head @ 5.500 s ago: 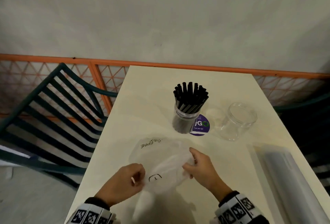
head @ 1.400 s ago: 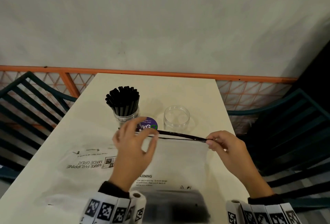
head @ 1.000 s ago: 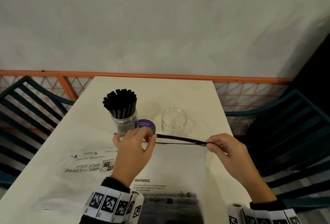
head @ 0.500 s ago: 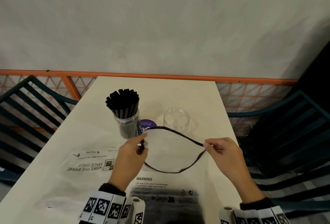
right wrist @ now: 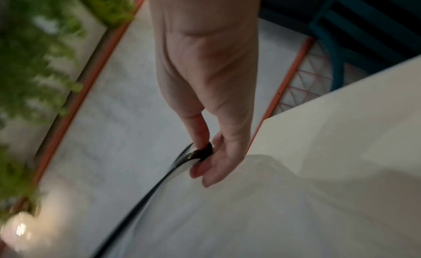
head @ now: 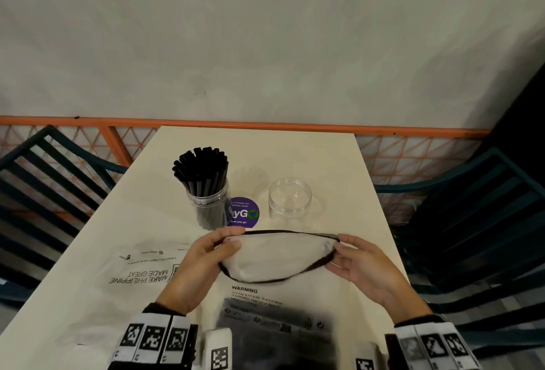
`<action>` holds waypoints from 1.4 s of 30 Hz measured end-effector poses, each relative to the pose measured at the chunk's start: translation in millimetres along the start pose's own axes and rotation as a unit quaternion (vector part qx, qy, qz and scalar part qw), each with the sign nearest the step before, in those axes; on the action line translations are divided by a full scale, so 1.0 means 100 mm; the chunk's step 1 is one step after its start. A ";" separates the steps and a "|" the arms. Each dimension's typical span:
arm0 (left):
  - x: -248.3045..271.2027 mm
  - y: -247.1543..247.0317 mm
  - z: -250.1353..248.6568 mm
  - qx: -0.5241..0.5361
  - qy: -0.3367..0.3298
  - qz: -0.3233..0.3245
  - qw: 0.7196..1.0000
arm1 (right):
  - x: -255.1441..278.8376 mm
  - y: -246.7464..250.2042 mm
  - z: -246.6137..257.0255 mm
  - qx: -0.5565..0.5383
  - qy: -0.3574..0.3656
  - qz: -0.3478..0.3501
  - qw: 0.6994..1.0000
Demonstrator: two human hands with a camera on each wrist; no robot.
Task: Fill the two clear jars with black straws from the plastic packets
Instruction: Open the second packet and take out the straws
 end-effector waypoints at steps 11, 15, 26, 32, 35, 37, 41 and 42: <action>0.08 0.24 -0.32 -0.393 -0.096 -0.188 0.895 | 0.09 -0.22 0.26 -0.190 0.042 0.110 0.975; 0.07 0.22 -0.33 -0.353 -0.091 -0.188 0.912 | 0.16 -0.26 0.33 -0.017 0.109 0.087 0.990; -0.08 -0.04 0.25 -0.008 0.111 -0.061 0.992 | 0.11 -0.28 0.19 0.264 0.117 -0.034 0.957; -0.06 -0.06 0.23 0.316 0.140 -0.034 0.938 | 0.07 -0.27 0.08 -0.143 -0.037 0.077 0.986; -0.06 0.14 0.23 0.272 0.120 -0.052 0.953 | 0.08 -0.24 0.15 -0.203 -0.027 0.124 0.971; -0.05 0.12 0.15 0.168 0.089 -0.070 0.979 | 0.09 -0.24 0.14 -0.206 -0.026 0.143 0.968; 0.03 0.20 -0.08 -0.227 0.029 -0.163 0.960 | 0.18 -0.36 0.10 -0.097 -0.008 0.138 0.986; 0.05 0.23 -0.15 -0.326 0.017 -0.181 0.928 | 0.19 -0.35 0.09 -0.010 0.013 0.112 0.994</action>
Point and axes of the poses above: each hand's wrist, its own x-axis away from the middle knuckle, its own y-axis out of the back of the hand, z = x × y, the point moved 8 cm from there along -x, towards the middle knuckle, and after that the axes turned 4 degrees about z, right-handed, at the moved point
